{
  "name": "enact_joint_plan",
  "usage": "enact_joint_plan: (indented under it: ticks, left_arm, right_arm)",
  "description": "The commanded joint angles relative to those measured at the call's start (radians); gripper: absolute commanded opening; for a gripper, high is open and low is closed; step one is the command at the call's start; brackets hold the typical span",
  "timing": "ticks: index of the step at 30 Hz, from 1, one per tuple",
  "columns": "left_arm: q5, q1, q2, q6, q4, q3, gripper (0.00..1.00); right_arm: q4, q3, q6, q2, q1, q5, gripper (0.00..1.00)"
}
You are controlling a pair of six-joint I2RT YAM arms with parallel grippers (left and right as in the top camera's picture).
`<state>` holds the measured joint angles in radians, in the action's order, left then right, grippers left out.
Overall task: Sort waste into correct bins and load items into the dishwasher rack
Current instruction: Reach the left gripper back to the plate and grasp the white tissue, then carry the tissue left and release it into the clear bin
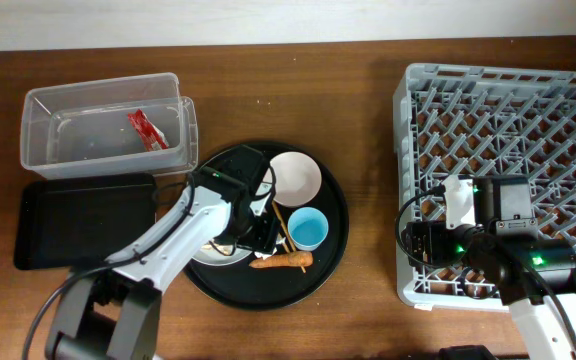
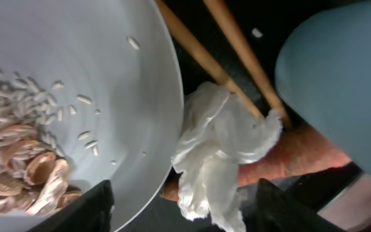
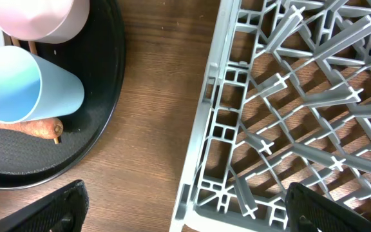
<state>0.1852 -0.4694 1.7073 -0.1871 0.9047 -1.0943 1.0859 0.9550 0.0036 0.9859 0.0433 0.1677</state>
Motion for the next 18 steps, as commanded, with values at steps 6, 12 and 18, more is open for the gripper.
enact_joint_plan:
  ticks: [6,12,18]
  left_arm:
    - [0.063,-0.004,0.049,-0.009,-0.018,0.013,0.29]
    - [0.062,-0.004,0.048,-0.008,-0.005,-0.024,0.0]
    - [-0.055,0.073,0.042,0.032,0.221,-0.303,0.0]
  right_arm:
    - [0.0,0.018,0.005,-0.003,-0.005,0.008,0.97]
    - [0.0,0.018,0.005,-0.003,-0.005,0.008,0.97]
    - [0.003,0.018,0.005,-0.003,-0.005,0.008,0.97]
